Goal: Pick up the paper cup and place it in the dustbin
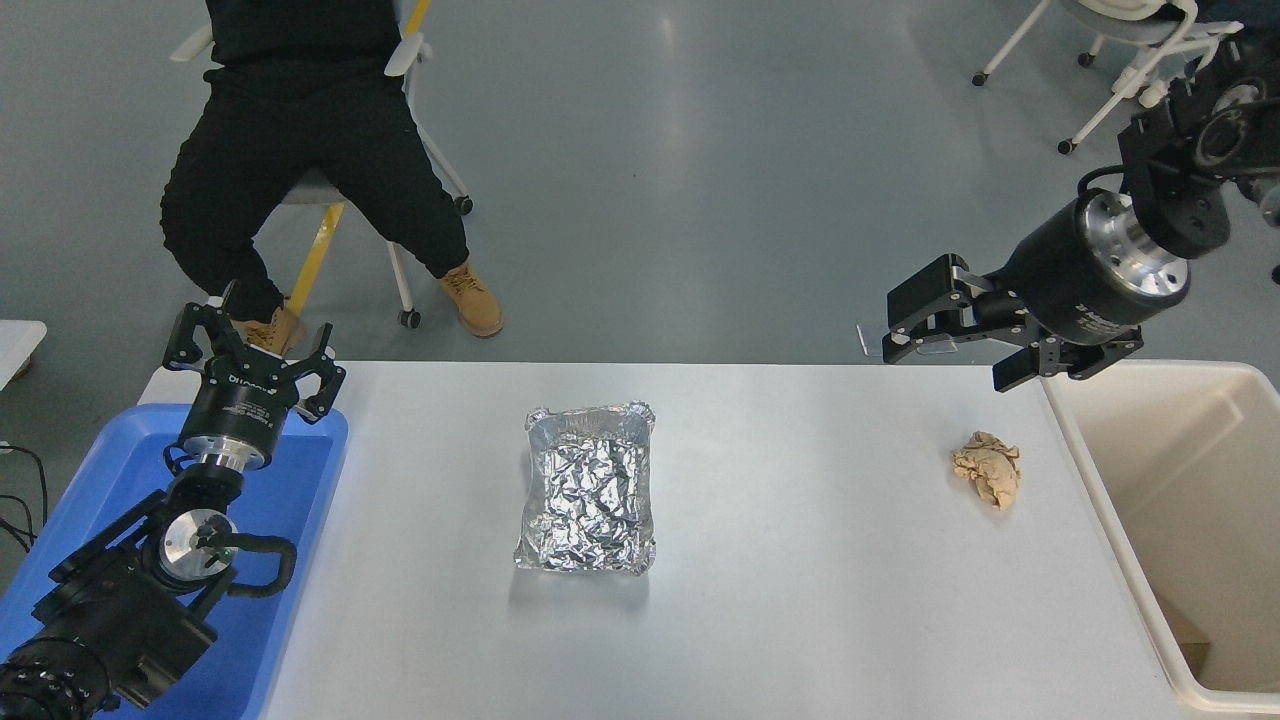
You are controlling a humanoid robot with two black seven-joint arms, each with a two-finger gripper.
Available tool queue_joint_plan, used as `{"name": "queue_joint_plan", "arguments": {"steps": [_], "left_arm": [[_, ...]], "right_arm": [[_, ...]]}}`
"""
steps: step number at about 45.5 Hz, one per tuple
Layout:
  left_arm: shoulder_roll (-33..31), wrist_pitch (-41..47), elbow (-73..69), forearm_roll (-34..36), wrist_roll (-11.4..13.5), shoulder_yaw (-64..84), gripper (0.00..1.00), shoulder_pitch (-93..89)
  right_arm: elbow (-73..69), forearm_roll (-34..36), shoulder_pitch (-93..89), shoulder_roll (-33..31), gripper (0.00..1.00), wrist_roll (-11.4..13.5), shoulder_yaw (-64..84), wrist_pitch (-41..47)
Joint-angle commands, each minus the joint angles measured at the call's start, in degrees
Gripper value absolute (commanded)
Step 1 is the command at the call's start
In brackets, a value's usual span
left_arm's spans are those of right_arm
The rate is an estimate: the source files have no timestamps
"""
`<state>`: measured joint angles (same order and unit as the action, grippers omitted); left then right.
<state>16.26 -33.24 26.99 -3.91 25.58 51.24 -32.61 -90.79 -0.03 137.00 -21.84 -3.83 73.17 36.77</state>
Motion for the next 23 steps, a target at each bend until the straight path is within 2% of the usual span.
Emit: {"name": "queue_joint_plan", "arguments": {"steps": [1, 23], "left_arm": [[0.0, 0.02, 0.0, 0.05, 0.0, 0.0, 0.99, 0.0], [0.0, 0.02, 0.0, -0.04, 0.0, 0.0, 0.99, 0.0]], "right_arm": [[-2.46, -0.15, 2.3, 0.04, 1.0, 0.05, 0.4, 1.11], [-2.46, -0.06, 2.57, 3.38, 1.0, 0.05, -2.68, 2.34]]}}
